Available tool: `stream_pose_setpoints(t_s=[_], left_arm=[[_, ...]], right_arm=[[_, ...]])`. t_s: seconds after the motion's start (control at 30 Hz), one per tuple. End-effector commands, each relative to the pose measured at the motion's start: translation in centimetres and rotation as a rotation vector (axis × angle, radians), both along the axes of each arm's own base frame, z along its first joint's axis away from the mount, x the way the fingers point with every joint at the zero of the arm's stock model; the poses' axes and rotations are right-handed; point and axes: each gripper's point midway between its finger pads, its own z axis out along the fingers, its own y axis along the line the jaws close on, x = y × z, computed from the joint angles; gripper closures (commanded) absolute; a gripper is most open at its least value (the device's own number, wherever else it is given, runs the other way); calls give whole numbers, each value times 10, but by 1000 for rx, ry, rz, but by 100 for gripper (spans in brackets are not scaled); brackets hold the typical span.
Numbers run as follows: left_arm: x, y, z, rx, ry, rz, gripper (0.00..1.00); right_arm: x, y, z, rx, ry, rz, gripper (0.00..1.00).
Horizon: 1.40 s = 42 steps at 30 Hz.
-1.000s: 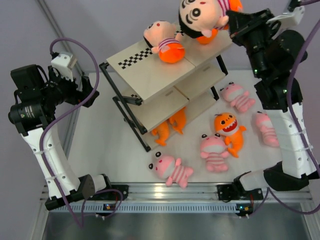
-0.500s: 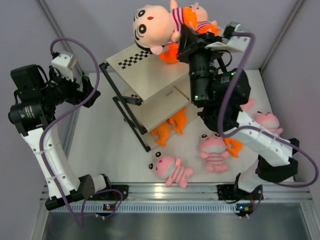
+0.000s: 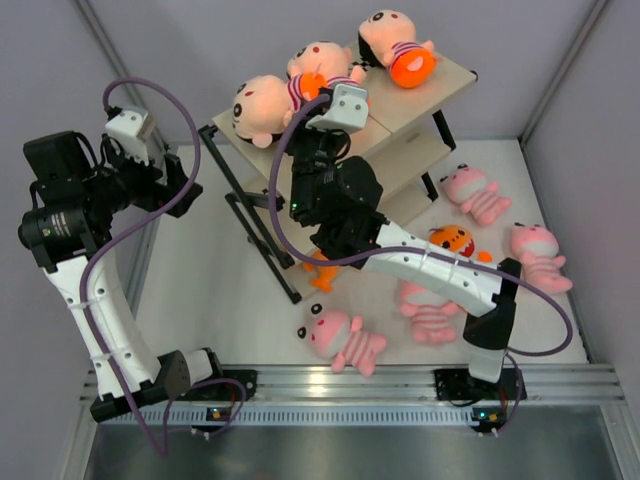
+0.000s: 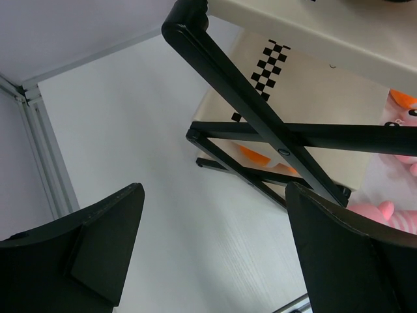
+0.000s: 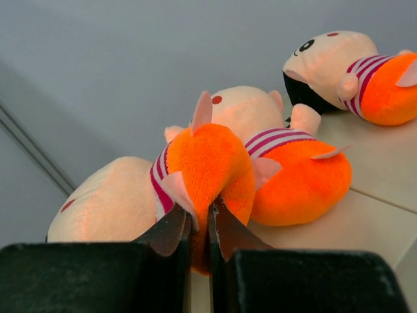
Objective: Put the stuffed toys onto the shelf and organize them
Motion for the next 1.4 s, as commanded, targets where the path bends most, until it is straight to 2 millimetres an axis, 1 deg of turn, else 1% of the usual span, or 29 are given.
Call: stream_pose_setpoints(t_s=[0.0, 0.07, 0.1, 0.13, 0.2, 0.37, 0.47, 0.5, 0.6, 0.63, 0.7, 0.73, 0.77, 0.8, 0.83, 0.87, 0.9, 0.93, 1.0, 1.03, 1.07, 1.1, 1.17, 1.2, 1.23, 1.27, 1.3, 1.33, 1.37], left_arm=[[-1, -4, 11, 25, -67, -32, 5], [0, -3, 9, 24, -59, -29, 5], [0, -3, 8, 25, -56, -29, 5], [1, -3, 7, 22, -53, -29, 5], [1, -3, 6, 22, -49, -30, 5], [2, -2, 0, 25, -38, -34, 5], [3, 0, -4, 27, -26, -28, 5], [4, 0, -6, 26, -20, -27, 5], [2, 0, -6, 30, -24, -29, 4], [2, 0, -7, 32, -22, -27, 4], [2, 1, -7, 40, -23, -22, 4], [2, 2, -8, 45, -22, -20, 4], [2, 3, -8, 47, -23, -17, 4], [2, 3, -8, 52, -25, -16, 4], [1, 3, -8, 54, -25, -17, 4], [2, 4, -9, 57, -23, -14, 4], [2, 4, -8, 59, -26, -11, 4], [2, 5, -9, 61, -26, -10, 4], [1, 5, -8, 67, -28, -5, 4], [1, 5, -8, 65, -28, -5, 4], [0, 5, -8, 65, -27, -3, 4], [0, 5, -8, 66, -30, -3, 4], [0, 6, -7, 70, -31, 1, 4], [0, 6, -8, 69, -28, 4, 4], [0, 6, -7, 71, -31, 4, 4], [0, 7, -7, 73, -30, 8, 4], [0, 8, -8, 73, -28, 10, 4], [0, 8, -8, 77, -28, 14, 4], [-1, 8, -9, 78, -27, 12, 4]], right_arm=[[-13, -12, 20, 89, -5, 7, 99], [-11, -6, 11, 71, 8, 11, 95], [-11, -6, 8, 59, 17, 6, 88], [-12, -9, 9, 58, 20, 7, 84], [-13, -4, -1, 40, 34, 33, 72], [-20, 0, -10, 38, 70, 147, 57], [-25, -1, -16, 4, 92, 185, 40], [-26, -4, -14, -5, 96, 191, 35], [-34, -10, -10, -49, 96, 249, 27], [-39, -17, -7, -77, 97, 273, 24], [-47, -17, -8, -159, 100, 337, 15], [-53, -26, -1, -192, 86, 362, 13], [-61, -22, -4, -260, 89, 439, 10], [-65, -26, -2, -321, 74, 466, 10], [-73, -39, 10, -357, 38, 505, 10], [-84, -32, 18, -403, -23, 638, 10], [-87, -38, 16, -441, -26, 682, 14], [-88, -55, 30, -411, -49, 695, 20], [-76, -69, 36, -443, -95, 751, 33], [-55, -87, 38, -442, -86, 700, 39], [-57, -82, 39, -463, -111, 771, 45], [-53, -82, 38, -482, -112, 786, 48], [-41, -71, 33, -550, -107, 839, 50], [-28, -53, 20, -583, -80, 873, 50], [-32, -54, 33, -579, -107, 889, 49], [-28, -50, 34, -574, -112, 898, 49], [-16, -45, 30, -551, -85, 894, 49], [-6, -51, 35, -525, -86, 856, 49], [8, -59, 32, -499, -56, 800, 49]])
